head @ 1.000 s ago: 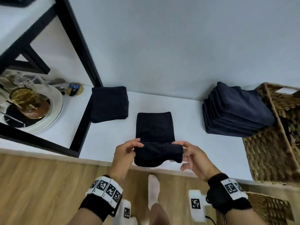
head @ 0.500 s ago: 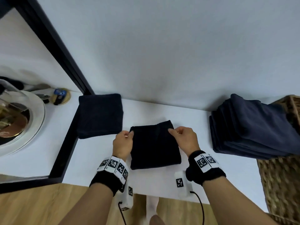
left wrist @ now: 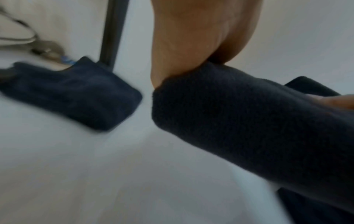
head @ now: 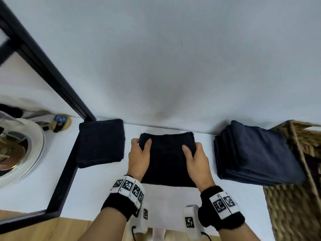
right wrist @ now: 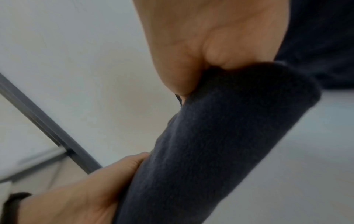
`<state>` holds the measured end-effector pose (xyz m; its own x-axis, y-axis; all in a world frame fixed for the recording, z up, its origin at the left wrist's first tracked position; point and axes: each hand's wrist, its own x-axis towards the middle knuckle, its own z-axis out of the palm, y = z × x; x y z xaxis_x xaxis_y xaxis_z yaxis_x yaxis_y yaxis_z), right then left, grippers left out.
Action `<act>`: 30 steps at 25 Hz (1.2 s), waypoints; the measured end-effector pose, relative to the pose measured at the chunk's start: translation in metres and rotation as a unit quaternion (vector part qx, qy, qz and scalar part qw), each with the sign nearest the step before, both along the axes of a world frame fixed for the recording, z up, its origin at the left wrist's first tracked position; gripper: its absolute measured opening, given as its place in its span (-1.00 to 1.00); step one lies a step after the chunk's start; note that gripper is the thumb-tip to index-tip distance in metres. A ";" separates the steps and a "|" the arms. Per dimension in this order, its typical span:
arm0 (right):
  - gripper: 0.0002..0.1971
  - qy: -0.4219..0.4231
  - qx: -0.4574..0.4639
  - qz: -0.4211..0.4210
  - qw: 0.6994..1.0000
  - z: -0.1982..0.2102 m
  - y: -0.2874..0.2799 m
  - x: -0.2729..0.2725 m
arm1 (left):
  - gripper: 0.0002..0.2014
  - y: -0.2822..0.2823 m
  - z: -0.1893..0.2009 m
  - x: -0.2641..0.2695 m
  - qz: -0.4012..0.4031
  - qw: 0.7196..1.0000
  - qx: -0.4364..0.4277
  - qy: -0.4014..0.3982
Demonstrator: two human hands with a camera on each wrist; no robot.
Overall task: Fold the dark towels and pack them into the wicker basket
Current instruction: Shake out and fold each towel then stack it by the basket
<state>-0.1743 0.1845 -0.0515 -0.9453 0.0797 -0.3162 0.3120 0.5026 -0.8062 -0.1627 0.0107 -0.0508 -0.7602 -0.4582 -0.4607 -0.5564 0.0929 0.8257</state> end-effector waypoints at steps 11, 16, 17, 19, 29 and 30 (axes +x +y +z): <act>-0.52 0.089 0.133 -0.135 0.978 0.173 0.220 -0.068 | -0.38 0.193 0.159 -0.102 -0.276 0.955 0.047 0.102; -0.44 0.109 0.293 0.018 0.950 0.099 0.245 -0.065 | -0.28 0.243 0.108 -0.091 -0.533 0.787 -0.300 0.081; -0.43 0.120 0.310 0.059 0.941 0.086 0.242 -0.062 | -0.27 0.248 0.094 -0.086 -0.579 0.737 -0.337 0.091; -0.26 0.075 0.368 0.124 0.919 0.065 0.235 -0.055 | -0.20 0.250 0.073 -0.078 -0.632 0.675 -0.372 0.073; -0.61 0.142 0.281 -0.006 0.949 0.090 0.200 -0.062 | -0.20 0.198 0.063 -0.083 -0.479 0.826 -0.229 0.189; -0.66 0.190 0.223 -0.029 0.956 0.099 0.170 -0.063 | -0.32 0.169 0.054 -0.081 -0.432 0.846 -0.238 0.204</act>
<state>-0.2375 0.3545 0.0473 -0.9749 0.1827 0.1271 0.0774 0.8139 -0.5759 -0.2438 0.1795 0.0036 -0.9573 0.2891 0.0008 0.2103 0.6946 0.6880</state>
